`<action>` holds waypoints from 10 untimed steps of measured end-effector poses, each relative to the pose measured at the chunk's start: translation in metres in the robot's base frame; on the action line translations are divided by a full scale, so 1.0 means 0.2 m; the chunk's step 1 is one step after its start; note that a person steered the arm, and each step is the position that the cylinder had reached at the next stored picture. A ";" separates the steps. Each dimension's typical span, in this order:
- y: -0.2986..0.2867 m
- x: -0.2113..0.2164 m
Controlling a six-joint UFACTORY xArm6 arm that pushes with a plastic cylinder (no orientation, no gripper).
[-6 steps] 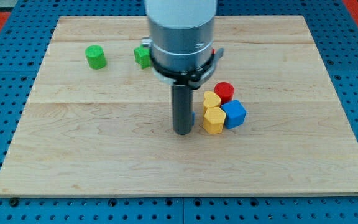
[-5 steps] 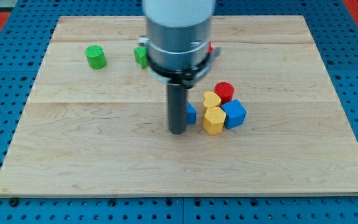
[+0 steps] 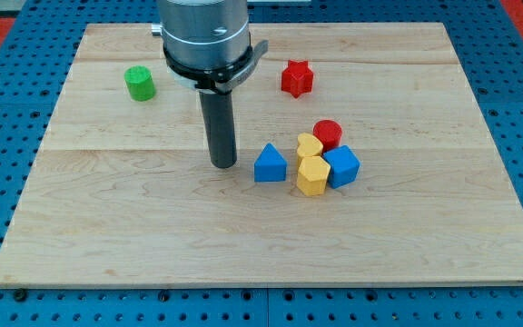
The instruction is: Push the blue triangle right a bit
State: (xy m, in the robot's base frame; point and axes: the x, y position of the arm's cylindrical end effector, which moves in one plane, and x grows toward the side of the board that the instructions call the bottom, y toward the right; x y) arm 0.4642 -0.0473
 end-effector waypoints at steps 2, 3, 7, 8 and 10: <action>0.10 0.05; 0.16 0.09; 0.22 -0.10; 0.22 -0.08; 0.13 -0.04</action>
